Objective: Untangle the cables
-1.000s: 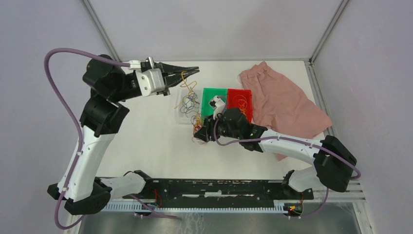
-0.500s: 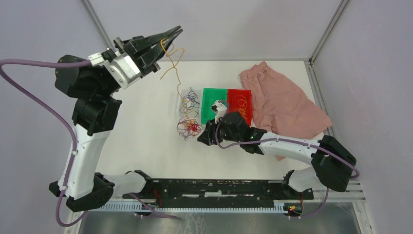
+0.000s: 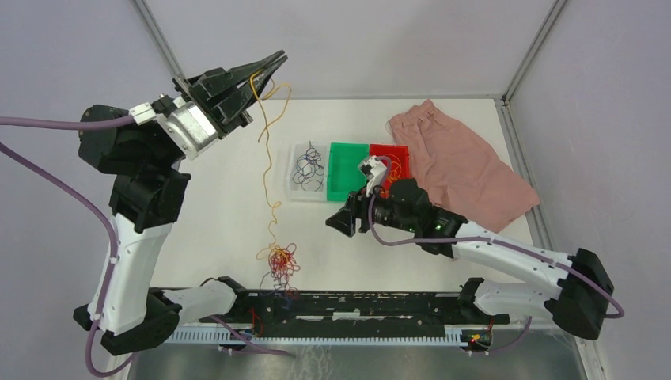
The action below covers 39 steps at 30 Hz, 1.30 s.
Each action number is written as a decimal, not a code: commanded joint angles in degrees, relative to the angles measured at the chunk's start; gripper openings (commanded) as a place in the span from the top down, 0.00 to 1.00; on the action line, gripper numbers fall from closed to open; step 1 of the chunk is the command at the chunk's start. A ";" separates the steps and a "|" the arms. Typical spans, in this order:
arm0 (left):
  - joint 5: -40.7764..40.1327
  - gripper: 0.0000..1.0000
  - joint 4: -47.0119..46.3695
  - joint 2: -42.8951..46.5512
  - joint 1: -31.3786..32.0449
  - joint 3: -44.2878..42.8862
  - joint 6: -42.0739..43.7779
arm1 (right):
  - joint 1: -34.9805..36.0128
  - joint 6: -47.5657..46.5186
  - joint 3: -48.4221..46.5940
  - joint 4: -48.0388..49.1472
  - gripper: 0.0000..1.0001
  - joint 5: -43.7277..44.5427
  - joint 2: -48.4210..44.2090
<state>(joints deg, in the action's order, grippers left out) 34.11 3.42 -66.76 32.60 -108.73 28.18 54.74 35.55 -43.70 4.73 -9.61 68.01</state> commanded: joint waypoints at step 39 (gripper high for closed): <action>5.94 0.97 -0.43 -3.03 0.19 -5.01 -2.61 | -0.77 -10.65 -11.93 19.79 0.50 -2.61 19.96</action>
<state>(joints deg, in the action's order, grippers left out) 39.64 5.48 -68.69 32.60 -108.22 26.41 53.98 21.71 -57.10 19.90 -12.84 86.59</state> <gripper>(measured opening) 0.052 0.508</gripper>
